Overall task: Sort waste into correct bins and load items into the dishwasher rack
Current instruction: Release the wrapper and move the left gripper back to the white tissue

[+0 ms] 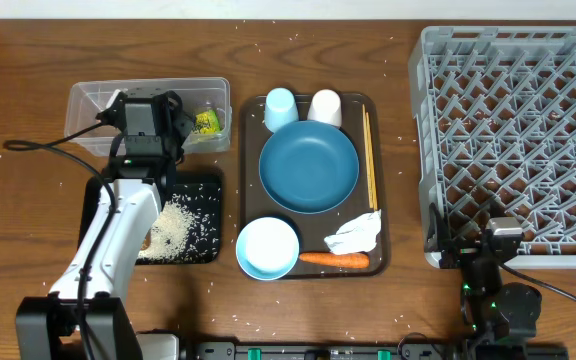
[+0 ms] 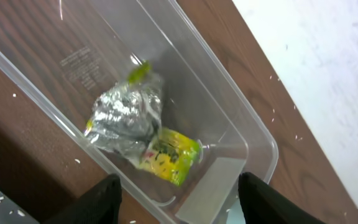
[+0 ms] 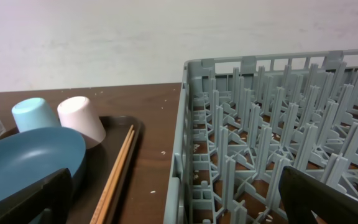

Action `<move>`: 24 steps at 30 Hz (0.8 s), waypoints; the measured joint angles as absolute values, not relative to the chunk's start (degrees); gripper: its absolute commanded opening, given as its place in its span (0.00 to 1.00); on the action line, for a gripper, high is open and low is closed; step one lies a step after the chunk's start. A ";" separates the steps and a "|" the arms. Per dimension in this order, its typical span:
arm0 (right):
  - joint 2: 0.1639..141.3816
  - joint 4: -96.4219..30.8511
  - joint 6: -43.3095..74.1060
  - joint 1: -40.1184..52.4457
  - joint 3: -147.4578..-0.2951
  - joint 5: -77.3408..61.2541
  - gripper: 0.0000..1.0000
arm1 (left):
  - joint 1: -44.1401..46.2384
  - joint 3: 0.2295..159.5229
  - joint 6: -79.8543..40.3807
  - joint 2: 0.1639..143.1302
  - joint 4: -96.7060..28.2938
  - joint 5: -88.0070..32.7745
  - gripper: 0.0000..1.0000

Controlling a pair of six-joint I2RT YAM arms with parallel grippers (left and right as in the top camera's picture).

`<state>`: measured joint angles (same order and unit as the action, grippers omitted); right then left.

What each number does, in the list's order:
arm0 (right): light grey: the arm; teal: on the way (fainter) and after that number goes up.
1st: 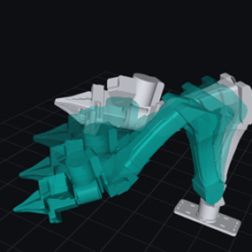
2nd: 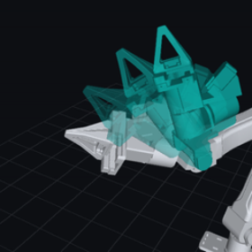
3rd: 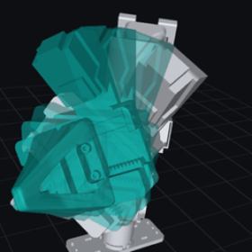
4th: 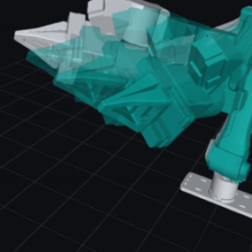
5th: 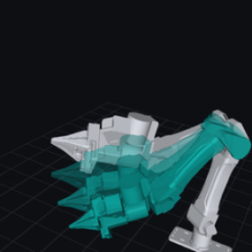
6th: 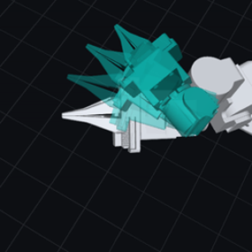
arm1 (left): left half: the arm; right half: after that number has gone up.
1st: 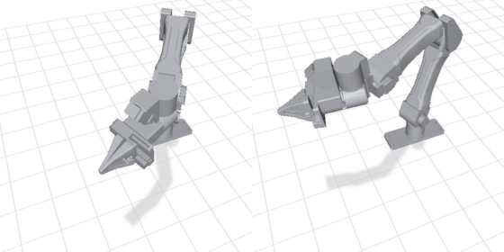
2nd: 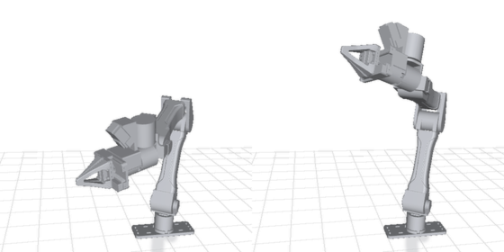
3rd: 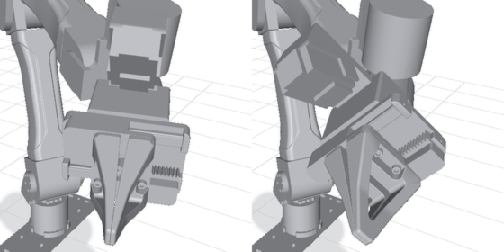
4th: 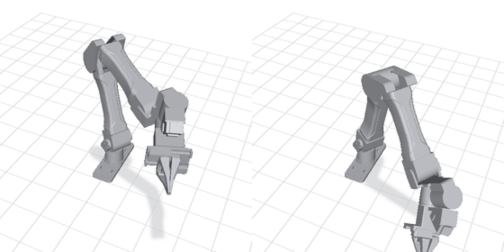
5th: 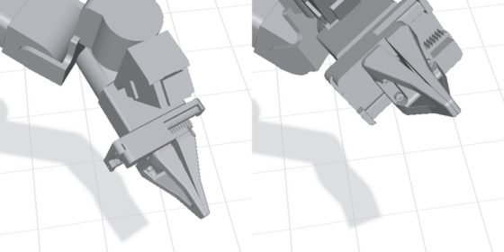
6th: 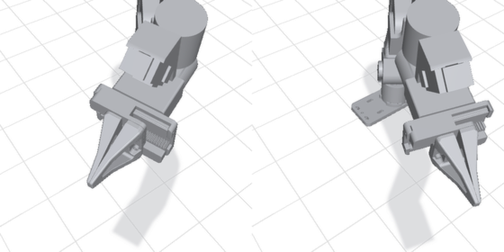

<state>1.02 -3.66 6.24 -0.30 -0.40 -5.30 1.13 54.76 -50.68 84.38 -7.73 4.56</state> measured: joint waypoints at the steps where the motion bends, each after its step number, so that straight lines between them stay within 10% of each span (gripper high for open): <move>1: 1.02 -3.66 6.24 -0.30 -0.40 -5.30 0.99 | 1.13 54.76 -50.43 83.90 -7.97 4.29 0.63; 14: 1.02 -3.64 6.24 -0.30 -0.40 -5.30 0.99 | 5.21 54.76 -44.99 66.63 -15.42 -22.90 0.75; 24: 1.02 -3.64 6.24 -0.30 -0.40 -5.30 0.99 | 37.12 54.76 -40.16 67.61 -18.52 -27.59 0.75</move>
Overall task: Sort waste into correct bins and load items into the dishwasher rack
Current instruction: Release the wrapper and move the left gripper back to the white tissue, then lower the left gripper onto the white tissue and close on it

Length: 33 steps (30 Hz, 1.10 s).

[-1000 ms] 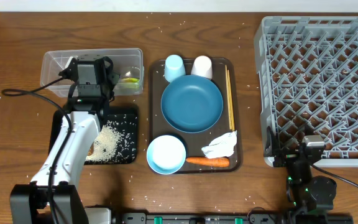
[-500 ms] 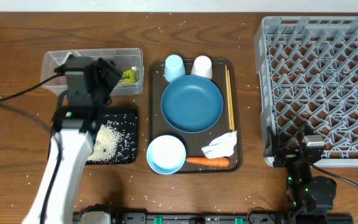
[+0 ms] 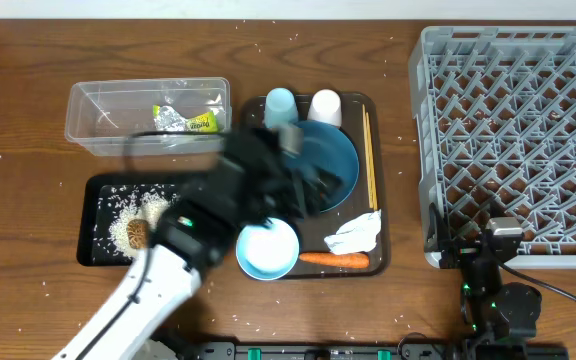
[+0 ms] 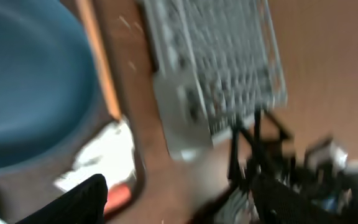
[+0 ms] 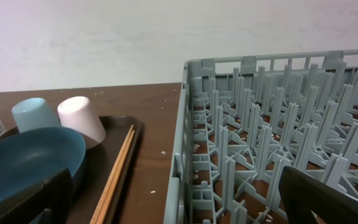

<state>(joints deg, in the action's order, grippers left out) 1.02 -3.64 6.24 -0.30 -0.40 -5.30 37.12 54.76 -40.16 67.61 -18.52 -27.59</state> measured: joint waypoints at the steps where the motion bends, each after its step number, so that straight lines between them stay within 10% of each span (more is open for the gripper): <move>1: 1.02 -3.64 6.22 -0.30 -0.40 -5.30 0.99 | 40.71 54.76 -39.99 67.79 -18.72 -25.08 0.75; 13: 1.02 -3.64 6.24 -0.30 -0.40 -5.28 0.99 | 61.17 54.76 -33.30 79.64 -16.64 -9.21 0.75; 33: 1.02 -3.64 6.24 -0.30 -0.40 -5.30 0.99 | 62.48 54.76 -23.88 92.36 -15.81 0.05 0.69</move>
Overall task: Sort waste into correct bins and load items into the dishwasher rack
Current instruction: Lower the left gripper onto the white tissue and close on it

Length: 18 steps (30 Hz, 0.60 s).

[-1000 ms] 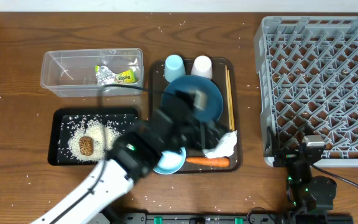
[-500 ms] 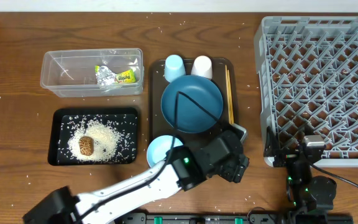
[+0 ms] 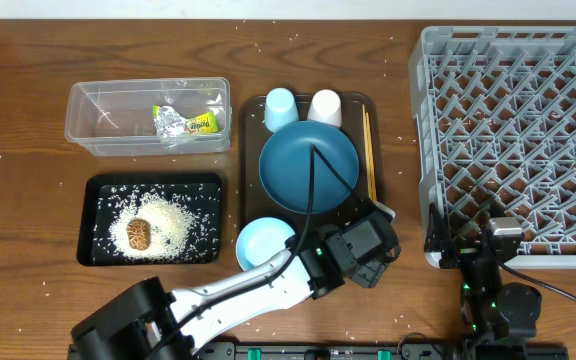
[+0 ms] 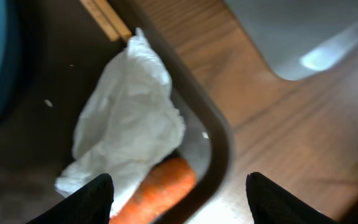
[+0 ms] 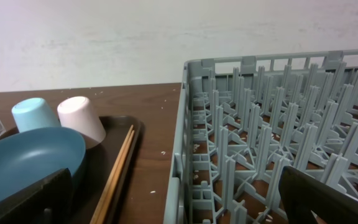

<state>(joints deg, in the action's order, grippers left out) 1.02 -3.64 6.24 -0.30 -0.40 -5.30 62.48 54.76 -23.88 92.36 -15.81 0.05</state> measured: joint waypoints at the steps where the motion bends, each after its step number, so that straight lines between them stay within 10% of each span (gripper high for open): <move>1: 1.02 -3.64 6.24 -0.30 -0.40 -5.30 0.99 | 62.48 54.76 -23.64 92.66 -15.79 0.49 0.69; 5: 1.02 -3.64 6.24 -0.30 -0.40 -5.28 0.99 | 62.48 54.76 -22.90 93.47 -15.68 1.76 0.70; 7: 1.02 -3.64 6.24 -0.30 -0.40 -5.28 0.99 | 62.48 54.76 -22.57 93.56 -15.64 1.96 0.98; 18: 1.02 -3.66 6.24 -0.30 -0.40 -5.28 0.99 | 62.48 54.76 -22.39 93.56 -15.57 2.15 0.98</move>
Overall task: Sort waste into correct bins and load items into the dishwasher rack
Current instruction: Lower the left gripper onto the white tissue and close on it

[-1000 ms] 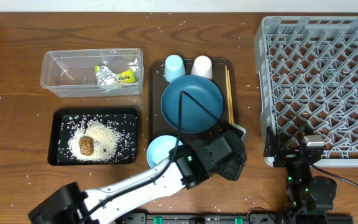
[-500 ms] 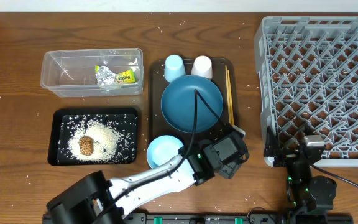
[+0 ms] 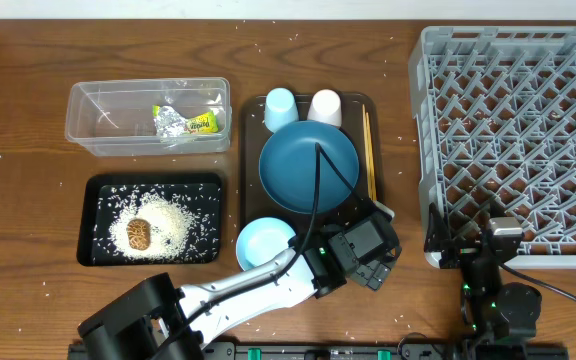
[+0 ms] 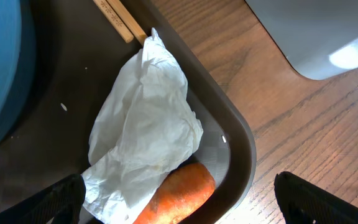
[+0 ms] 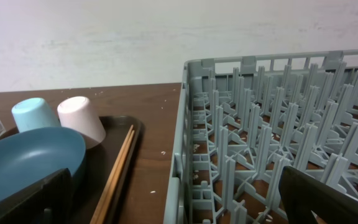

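Note:
My left gripper [image 3: 368, 246] hangs open over the front right corner of the dark tray [image 4: 244, 152]. Below it a crumpled white napkin [image 4: 143, 134] lies partly over an orange carrot [image 4: 180, 194]. The gripper [image 4: 179, 188] has its black fingers [image 4: 61, 200] wide on either side, holding nothing. From overhead the arm hides both. Also on the tray are a blue plate [image 3: 308, 168], a light blue bowl [image 3: 261, 246], a blue cup [image 3: 280, 104], a white cup [image 3: 325, 104] and chopsticks [image 3: 369, 155]. My right gripper [image 5: 179, 200] rests open at the grey rack [image 3: 516, 140].
A clear bin [image 3: 88, 125] at the back left holds a foil wrapper [image 3: 184, 122]. In front of it a black tray [image 3: 98, 250] carries rice and a brown lump. Rice grains are scattered over the wooden table. The rack's near corner [image 4: 328, 43] lies just right of the left gripper.
My left gripper has shifted slightly over the napkin and carrot, and its fingers stand wider apart in the wrist view. The right arm has not moved.
My left gripper was open over the clear bin with the foil wrapper lying inside. Then the arm was across the tray near the plate. Then it was over the napkin and carrot at the tray's front right corner, where it stays, open.

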Action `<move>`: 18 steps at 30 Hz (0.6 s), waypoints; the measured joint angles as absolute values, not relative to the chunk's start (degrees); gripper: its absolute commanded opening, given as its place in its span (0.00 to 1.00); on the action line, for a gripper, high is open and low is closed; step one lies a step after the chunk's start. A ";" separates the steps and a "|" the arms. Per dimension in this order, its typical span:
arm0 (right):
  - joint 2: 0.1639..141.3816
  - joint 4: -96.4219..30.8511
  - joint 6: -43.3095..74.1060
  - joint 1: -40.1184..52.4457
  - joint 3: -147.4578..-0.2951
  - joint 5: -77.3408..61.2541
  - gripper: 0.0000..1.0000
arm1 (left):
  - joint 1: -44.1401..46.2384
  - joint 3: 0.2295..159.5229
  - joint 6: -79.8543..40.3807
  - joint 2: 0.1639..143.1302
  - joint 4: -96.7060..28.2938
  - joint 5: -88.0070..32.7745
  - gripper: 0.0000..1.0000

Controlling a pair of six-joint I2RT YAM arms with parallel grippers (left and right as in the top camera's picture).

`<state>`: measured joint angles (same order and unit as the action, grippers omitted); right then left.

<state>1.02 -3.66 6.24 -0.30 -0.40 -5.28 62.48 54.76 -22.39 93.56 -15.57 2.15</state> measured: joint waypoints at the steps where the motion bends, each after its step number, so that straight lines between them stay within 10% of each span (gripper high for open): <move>1: 1.02 -3.64 6.24 -0.30 -0.40 -5.30 0.99 | 62.48 54.76 -22.39 93.56 -15.53 2.15 0.98; 18: 1.02 -3.64 6.22 -0.30 -0.40 -5.30 0.99 | 62.48 54.76 -22.39 97.67 -11.99 2.09 0.98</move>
<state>1.02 -3.64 6.22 -0.30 -0.40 -5.30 62.48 54.76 -22.39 97.67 -11.99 2.09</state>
